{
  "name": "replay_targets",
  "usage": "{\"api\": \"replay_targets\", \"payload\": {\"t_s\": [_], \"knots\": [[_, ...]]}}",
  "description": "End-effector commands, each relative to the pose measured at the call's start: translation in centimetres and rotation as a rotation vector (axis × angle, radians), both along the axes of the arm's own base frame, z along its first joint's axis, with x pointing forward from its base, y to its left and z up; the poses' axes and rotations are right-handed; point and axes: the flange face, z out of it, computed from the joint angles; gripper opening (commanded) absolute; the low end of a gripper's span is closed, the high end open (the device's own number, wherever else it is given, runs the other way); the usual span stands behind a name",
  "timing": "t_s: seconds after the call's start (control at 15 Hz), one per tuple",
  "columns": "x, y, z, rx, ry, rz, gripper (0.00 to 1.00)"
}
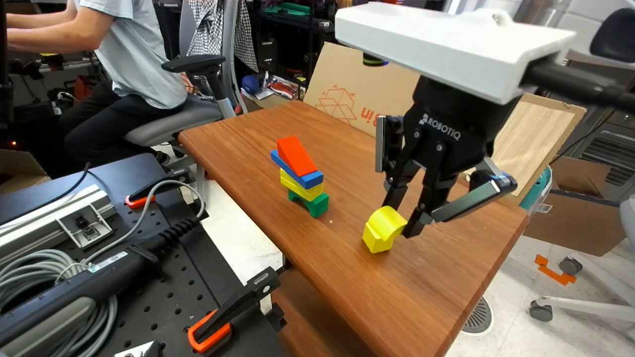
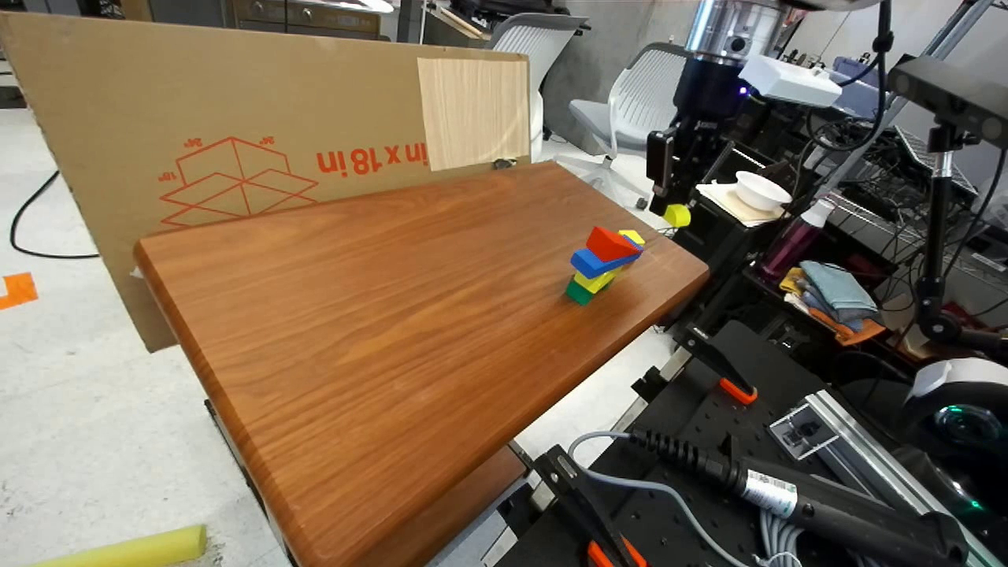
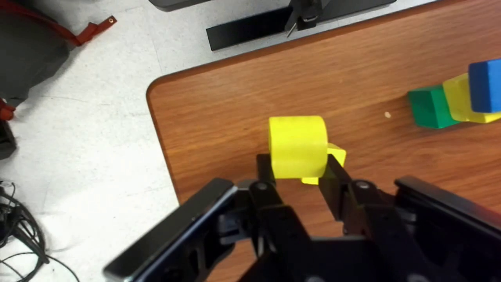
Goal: Pick the semi circle shaped block and put it on top of the cube
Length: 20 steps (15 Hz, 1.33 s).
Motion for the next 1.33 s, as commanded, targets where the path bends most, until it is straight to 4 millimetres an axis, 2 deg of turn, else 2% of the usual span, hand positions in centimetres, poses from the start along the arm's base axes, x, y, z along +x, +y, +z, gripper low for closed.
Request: {"api": "replay_targets", "payload": {"t_s": [0.0,0.2,0.67,0.87,1.27], "knots": [[-1.1,-0.8,0.0,-0.016,0.033,-0.009,0.09],[-0.8,-0.4,-0.6,-0.008,0.042,-0.004,0.09],[0.8,2.2,-2.5,0.016,0.065,0.052,0.09],[1.1,2.3,-3.2,0.011,0.077,0.059,0.09],[2.1,2.6,-2.9,0.007,0.06,0.071,0.09]]}}
